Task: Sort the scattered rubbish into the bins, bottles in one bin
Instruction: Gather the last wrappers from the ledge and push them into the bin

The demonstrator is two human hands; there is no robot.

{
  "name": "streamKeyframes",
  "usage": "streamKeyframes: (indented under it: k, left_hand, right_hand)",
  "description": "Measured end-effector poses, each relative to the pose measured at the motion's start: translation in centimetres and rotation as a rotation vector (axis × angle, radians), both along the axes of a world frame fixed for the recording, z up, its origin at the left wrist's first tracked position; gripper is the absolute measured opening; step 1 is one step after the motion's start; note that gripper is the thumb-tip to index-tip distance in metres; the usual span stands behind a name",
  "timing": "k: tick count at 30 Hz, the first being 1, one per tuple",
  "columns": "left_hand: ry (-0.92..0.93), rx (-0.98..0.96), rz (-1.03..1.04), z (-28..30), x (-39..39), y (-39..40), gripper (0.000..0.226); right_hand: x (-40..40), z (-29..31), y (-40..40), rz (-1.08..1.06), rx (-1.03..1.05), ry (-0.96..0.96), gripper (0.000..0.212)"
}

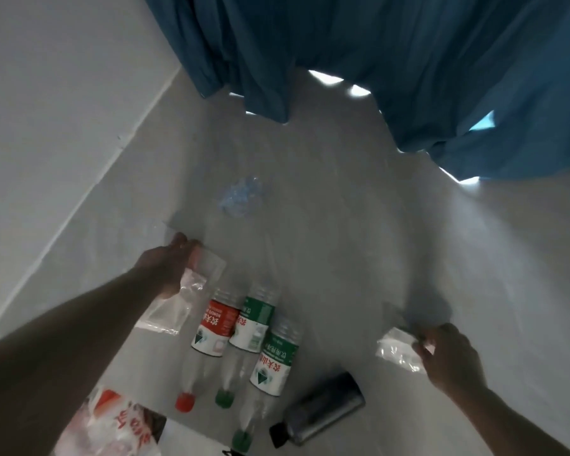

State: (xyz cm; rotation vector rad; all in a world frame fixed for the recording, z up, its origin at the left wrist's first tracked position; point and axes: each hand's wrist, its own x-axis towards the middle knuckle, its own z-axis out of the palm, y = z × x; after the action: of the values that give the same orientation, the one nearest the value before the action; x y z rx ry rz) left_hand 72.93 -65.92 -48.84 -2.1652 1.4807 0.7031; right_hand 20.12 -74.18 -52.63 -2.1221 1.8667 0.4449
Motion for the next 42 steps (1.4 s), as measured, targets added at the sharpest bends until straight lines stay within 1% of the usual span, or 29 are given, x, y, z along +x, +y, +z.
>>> streamKeyframes:
  k: [1, 2, 4, 6, 8, 9, 12, 13, 15, 17, 18, 20, 22, 29, 32, 33, 36, 38, 39, 42]
  left_hand:
    - [0.037, -0.046, 0.060, -0.4, 0.1, 0.3, 0.078]
    - [0.071, -0.067, 0.092, -1.0, 0.2, 0.4, 0.090]
    - [0.131, -0.058, 0.191, -1.4, 0.5, 0.3, 0.100]
    - [0.154, -0.078, 0.192, -1.5, 0.3, 0.3, 0.100]
    - [0.104, -0.110, 0.138, -1.7, 0.4, 0.3, 0.100]
    - [0.075, -0.120, 0.092, -1.8, 0.5, 0.3, 0.099]
    - [0.039, -0.106, 0.060, -1.8, 0.5, 0.3, 0.089]
    - [0.042, -0.105, 0.039, -1.9, 0.5, 0.2, 0.083]
    - [0.039, -0.094, 0.026, -2.2, 0.7, -0.1, 0.076]
    - [0.008, -0.068, -0.010, -2.7, 0.8, -0.4, 0.082]
    - [-0.010, -0.049, -0.025, -3.0, 0.8, -0.5, 0.085]
    - [-0.031, -0.027, -0.034, -3.2, 0.9, -0.6, 0.085]
    - [-0.026, -0.037, -0.028, -3.3, 0.9, -0.4, 0.086]
    - [0.019, -0.138, 0.023, -3.2, 0.6, 0.2, 0.082]
    - [0.050, -0.166, 0.049, -2.8, 0.6, 0.5, 0.075]
    - [0.055, -0.180, 0.055, -2.8, 0.7, 0.7, 0.073]
    - [0.064, -0.221, 0.080, -2.7, 0.4, 1.5, 0.069]
    - [0.066, -0.250, 0.100, -2.6, 0.1, 2.1, 0.068]
    - [0.062, -0.259, 0.106, -2.6, -0.1, 2.3, 0.067]
    - [0.053, -0.272, 0.133, -2.8, -0.3, 2.9, 0.068]
  right_hand:
    - [1.8, 0.6, -1.4, -0.004, -0.042, -0.077, 0.012]
    - [4.0, 1.2, -2.9, -0.002, -0.063, -0.137, 0.016]
    - [9.2, 2.0, -5.8, 0.091, -0.100, -0.251, 0.018]
    - [14.9, 2.4, -8.2, 0.289, -0.126, -0.355, 0.015]
    - [20.7, 2.6, -9.9, 0.464, -0.094, -0.417, 0.013]
    - [23.6, 2.8, -10.4, 0.533, -0.074, -0.445, 0.010]
    - [31.6, 3.3, -10.7, 0.703, -0.063, -0.545, 0.004]
    - [33.9, 3.3, -10.6, 0.749, -0.057, -0.564, 0.004]
    - [37.6, 2.8, -10.4, 0.757, 0.046, -0.535, 0.006]
    - [40.2, 2.2, -10.3, 0.701, 0.159, -0.494, 0.009]
    - [41.0, 2.0, -10.2, 0.677, 0.176, -0.501, 0.010]
    - [41.9, 2.1, -10.1, 0.665, 0.152, -0.503, 0.009]
    - [42.0, 2.6, -10.1, 0.678, 0.127, -0.476, 0.012]
    - [40.3, 2.4, -9.2, 0.702, 0.102, -0.362, 0.010]
    - [39.2, 1.8, -8.7, 0.698, -0.024, -0.418, 0.008]
    - [38.8, 1.7, -8.6, 0.673, -0.087, -0.458, 0.006]
    - [38.1, 1.5, -8.5, 0.638, -0.287, -0.594, 0.010]
    - [37.8, 1.6, -8.4, 0.626, -0.333, -0.622, 0.005]
    - [37.6, 1.6, -8.4, 0.613, -0.346, -0.622, 0.007]
    - [36.7, 2.0, -7.8, 0.605, -0.320, -0.569, 0.008]
